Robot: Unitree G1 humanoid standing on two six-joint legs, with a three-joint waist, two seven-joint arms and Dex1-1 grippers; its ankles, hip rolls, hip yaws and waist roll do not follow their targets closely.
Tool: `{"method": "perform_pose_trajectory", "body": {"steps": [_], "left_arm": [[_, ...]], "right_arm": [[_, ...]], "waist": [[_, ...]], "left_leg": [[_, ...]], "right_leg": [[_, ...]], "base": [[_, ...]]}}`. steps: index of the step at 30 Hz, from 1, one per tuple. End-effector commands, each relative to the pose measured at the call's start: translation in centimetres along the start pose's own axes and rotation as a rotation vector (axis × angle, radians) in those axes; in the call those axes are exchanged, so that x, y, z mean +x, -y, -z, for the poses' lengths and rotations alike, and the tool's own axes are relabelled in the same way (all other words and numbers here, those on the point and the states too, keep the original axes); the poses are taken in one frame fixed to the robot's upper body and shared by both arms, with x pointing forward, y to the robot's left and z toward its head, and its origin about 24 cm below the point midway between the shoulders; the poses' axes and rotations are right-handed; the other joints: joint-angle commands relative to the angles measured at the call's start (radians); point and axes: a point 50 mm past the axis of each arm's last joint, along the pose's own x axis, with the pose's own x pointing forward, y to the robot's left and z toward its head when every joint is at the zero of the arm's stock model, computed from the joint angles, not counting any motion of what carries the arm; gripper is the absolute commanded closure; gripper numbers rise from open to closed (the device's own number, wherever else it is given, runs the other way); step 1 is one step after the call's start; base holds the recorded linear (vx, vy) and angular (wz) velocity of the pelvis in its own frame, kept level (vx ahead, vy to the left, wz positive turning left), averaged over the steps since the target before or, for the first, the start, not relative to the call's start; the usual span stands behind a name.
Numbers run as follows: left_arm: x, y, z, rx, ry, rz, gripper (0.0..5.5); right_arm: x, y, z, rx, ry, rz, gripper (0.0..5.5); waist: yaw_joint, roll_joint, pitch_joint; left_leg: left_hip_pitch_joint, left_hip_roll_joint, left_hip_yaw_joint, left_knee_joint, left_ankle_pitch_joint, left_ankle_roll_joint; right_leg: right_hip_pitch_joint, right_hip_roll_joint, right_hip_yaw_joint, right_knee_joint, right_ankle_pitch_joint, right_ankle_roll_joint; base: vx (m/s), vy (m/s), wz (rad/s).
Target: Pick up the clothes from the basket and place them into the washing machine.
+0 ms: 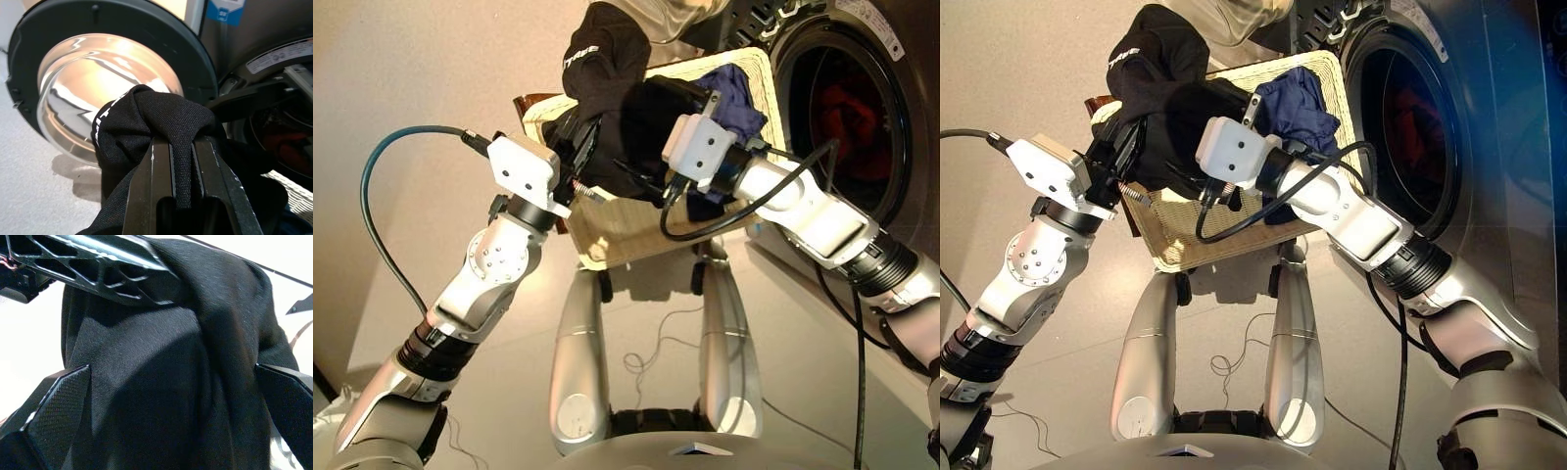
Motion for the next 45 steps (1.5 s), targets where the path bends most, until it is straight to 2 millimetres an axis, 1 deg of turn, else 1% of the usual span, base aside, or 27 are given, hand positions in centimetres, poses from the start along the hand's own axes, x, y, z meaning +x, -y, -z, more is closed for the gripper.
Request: {"method": "perform_pose_trajectory", "body": {"steps": [1,2,3,8,9,10,11,16,22,23,24,26,27,30,31,32,34,35,36,37,38,39,40,41,42,43,45], "left_arm": [[0.4,1.9,-5.4,-0.065,0.301,0.075,5.50],[0.5,2.0,-5.4,-0.067,0.300,0.075,5.50],[0.6,2.0,-5.4,-0.062,0.304,0.076,5.50],[0.7,2.0,-5.4,-0.061,0.309,0.073,5.50],[0.7,2.0,-5.4,-0.068,0.308,0.072,5.50],[0.8,2.1,-5.4,-0.070,0.309,0.070,5.50],[0.8,2.0,-5.4,-0.069,0.310,0.069,5.50],[0.7,2.0,-5.3,-0.064,0.304,0.060,5.50],[0.6,1.7,-5.2,-0.043,0.299,0.031,5.50],[0.5,1.7,-5.1,-0.040,0.290,0.026,5.50],[0.6,1.7,-5.1,-0.038,0.293,0.028,5.50],[0.4,1.6,-5.2,-0.029,0.296,0.024,5.50],[0.4,1.5,-5.2,-0.027,0.293,0.019,5.39],[0.1,1.5,-5.1,-0.029,0.287,0.007,3.17],[0.1,1.5,-5.1,-0.030,0.290,0.002,1.57],[0.1,1.5,-5.1,-0.026,0.288,-0.001,0.00],[-0.1,1.5,-5.0,-0.029,0.290,-0.017,0.00],[0.0,1.4,-5.1,-0.027,0.293,-0.016,0.00],[-0.1,1.3,-5.0,-0.025,0.288,-0.020,0.00],[-0.1,1.3,-4.8,-0.040,0.283,-0.035,0.00],[-0.2,1.4,-4.7,-0.056,0.277,-0.038,0.00],[-0.2,1.4,-4.7,-0.056,0.277,-0.037,0.00],[-0.1,1.4,-4.5,-0.058,0.275,-0.043,0.00],[0.0,1.4,-4.5,-0.064,0.277,-0.047,0.00],[0.0,1.4,-4.5,-0.064,0.277,-0.047,0.00],[0.2,1.6,-4.6,-0.068,0.286,-0.049,0.00],[0.3,1.6,-4.7,-0.073,0.292,-0.049,0.00]], "right_arm": [[1.6,0.3,-3.3,-0.085,0.134,-0.044,0.00],[1.7,0.2,-3.3,-0.088,0.132,-0.043,0.00],[1.8,0.2,-3.3,-0.090,0.135,-0.043,0.00],[2.1,0.0,-3.4,-0.091,0.144,-0.038,0.00],[2.2,-0.1,-3.4,-0.086,0.146,-0.036,1.79],[2.2,-0.1,-3.5,-0.082,0.152,-0.033,4.44],[2.2,-0.1,-3.5,-0.083,0.152,-0.032,5.50],[1.9,0.0,-3.2,-0.079,0.149,-0.006,5.50],[-0.1,0.6,-2.4,-0.073,0.131,0.107,5.50],[-0.7,0.6,-2.1,-0.070,0.122,0.133,5.50],[-0.7,0.7,-2.1,-0.073,0.123,0.135,5.50],[-1.9,0.9,-1.6,-0.090,0.105,0.185,5.50],[-2.3,0.9,-1.4,-0.092,0.099,0.204,5.50],[-3.8,0.7,-0.4,-0.078,0.068,0.282,5.50],[-4.2,0.7,0.1,-0.072,0.051,0.318,5.50],[-4.7,0.7,0.4,-0.079,0.041,0.354,5.50],[-5.7,0.5,1.4,-0.106,0.003,0.454,5.50],[-5.7,0.6,1.3,-0.109,0.005,0.457,5.50],[-5.9,0.5,1.6,-0.129,-0.012,0.469,5.50],[-6.7,0.0,2.9,-0.108,-0.069,0.531,5.50],[-7.1,-0.2,3.6,-0.096,-0.097,0.572,5.50],[-7.2,-0.2,3.6,-0.097,-0.097,0.574,5.50],[-7.8,-0.5,4.5,-0.094,-0.142,0.635,5.50],[-8.0,-0.5,5.0,-0.084,-0.160,0.668,5.50],[-8.0,-0.5,5.0,-0.084,-0.160,0.669,5.50],[-8.5,-0.7,5.8,-0.031,-0.187,0.750,5.50],[-8.9,-0.9,6.3,-0.001,-0.206,0.790,5.50]], "waist": [[0.010,0.057,-0.016],[0.010,0.057,-0.016],[0.009,0.057,-0.016],[0.007,0.055,-0.016],[0.008,0.054,-0.016],[0.007,0.054,-0.016],[0.007,0.054,-0.016],[0.007,0.055,-0.016],[-0.003,0.049,-0.016],[-0.006,0.048,-0.016],[-0.006,0.048,-0.016],[-0.011,0.047,-0.016],[-0.013,0.047,-0.016],[-0.015,0.048,-0.016],[-0.016,0.048,-0.016],[-0.017,0.049,-0.016],[-0.021,0.052,-0.016],[-0.020,0.052,-0.016],[-0.020,0.052,-0.016],[-0.024,0.051,-0.016],[-0.027,0.053,-0.016],[-0.026,0.052,-0.016],[-0.031,0.053,-0.016],[-0.031,0.054,-0.016],[-0.031,0.054,-0.016],[-0.033,0.055,-0.016],[-0.034,0.055,-0.016]], "left_leg": [[-0.014,0.014,-0.009,-0.023,0.047,-0.024],[-0.010,0.016,-0.009,-0.015,0.036,-0.025],[-0.016,0.014,-0.009,-0.021,0.046,-0.023],[-0.013,0.014,-0.009,-0.027,0.048,-0.022],[-0.012,0.014,-0.009,-0.027,0.048,-0.022],[-0.013,0.014,-0.009,-0.026,0.048,-0.021],[-0.013,0.014,-0.009,-0.026,0.048,-0.021],[-0.008,0.012,-0.010,-0.029,0.049,-0.020],[-0.007,0.012,-0.008,-0.033,0.051,-0.019],[-0.001,0.012,-0.007,-0.027,0.041,-0.020],[-0.006,0.011,-0.007,-0.033,0.051,-0.019],[-0.004,0.009,-0.008,-0.035,0.051,-0.018],[-0.004,0.009,-0.008,-0.035,0.051,-0.018],[0.000,0.011,-0.010,-0.026,0.040,-0.018],[-0.006,0.010,-0.011,-0.031,0.050,-0.016],[-0.005,0.010,-0.011,-0.029,0.047,-0.015],[0.000,0.009,-0.011,-0.025,0.038,-0.015],[-0.005,0.008,-0.010,-0.031,0.048,-0.014],[-0.004,0.008,-0.011,-0.029,0.046,-0.013],[-0.005,0.007,-0.010,-0.029,0.046,-0.011],[0.000,0.007,-0.009,-0.025,0.037,-0.010],[0.000,0.007,-0.009,-0.026,0.038,-0.010],[-0.001,0.006,-0.010,-0.024,0.037,-0.009],[-0.001,0.006,-0.011,-0.022,0.036,-0.008],[-0.001,0.006,-0.011,-0.022,0.036,-0.008],[-0.003,0.006,-0.013,-0.020,0.036,-0.008],[-0.005,0.006,-0.012,-0.019,0.036,-0.007]], "right_leg": [[0.054,0.002,-0.016,-0.006,-0.043,0.018],[0.059,0.002,-0.017,-0.001,-0.051,0.019],[0.054,0.001,-0.017,-0.007,-0.043,0.019],[0.055,0.000,-0.018,-0.007,-0.044,0.018],[0.056,0.000,-0.017,-0.008,-0.044,0.017],[0.055,0.000,-0.016,-0.007,-0.044,0.017],[0.056,0.000,-0.016,-0.007,-0.044,0.017],[0.060,-0.001,-0.018,-0.008,-0.044,0.017],[0.061,-0.002,-0.019,-0.009,-0.045,0.020],[0.067,-0.002,-0.020,-0.004,-0.055,0.020],[0.062,-0.002,-0.020,-0.009,-0.045,0.020],[0.064,-0.002,-0.021,-0.012,-0.044,0.022],[0.063,-0.002,-0.020,-0.012,-0.045,0.022],[0.070,-0.001,-0.019,-0.005,-0.056,0.023],[0.064,-0.002,-0.019,-0.010,-0.046,0.024],[0.065,-0.001,-0.019,-0.008,-0.048,0.024],[0.070,-0.001,-0.018,-0.004,-0.057,0.025],[0.066,-0.001,-0.017,-0.010,-0.047,0.025],[0.065,-0.001,-0.017,-0.008,-0.048,0.025],[0.063,-0.001,-0.017,-0.006,-0.048,0.027],[0.069,0.000,-0.015,0.000,-0.057,0.028],[0.069,0.000,-0.015,-0.001,-0.057,0.028],[0.067,-0.001,-0.014,0.002,-0.057,0.029],[0.068,-0.002,-0.014,0.003,-0.057,0.029],[0.068,-0.002,-0.014,0.003,-0.057,0.029],[0.067,-0.001,-0.014,0.006,-0.058,0.030],[0.067,-0.002,-0.015,0.005,-0.057,0.031]], "base": [[0.000,0.000,0.000],[0.000,0.000,0.000],[0.000,0.000,0.000],[0.000,0.000,0.000],[0.000,0.000,0.000],[0.000,0.000,0.000],[0.000,0.000,0.000],[0.000,0.000,0.000],[0.000,0.000,0.000],[0.000,0.000,0.000],[0.000,0.000,0.000],[0.000,0.000,0.000],[0.000,0.000,0.000],[0.000,0.000,0.000],[0.000,0.000,0.000],[0.000,0.000,0.000],[0.000,0.000,0.000],[0.000,0.000,0.000],[0.000,0.000,0.000],[0.000,0.000,0.000],[0.000,0.000,0.000],[0.000,0.000,0.000],[0.000,0.000,0.000],[0.000,0.000,0.000],[0.000,0.000,0.000],[0.000,0.000,0.000],[0.000,0.000,0.000]]}}
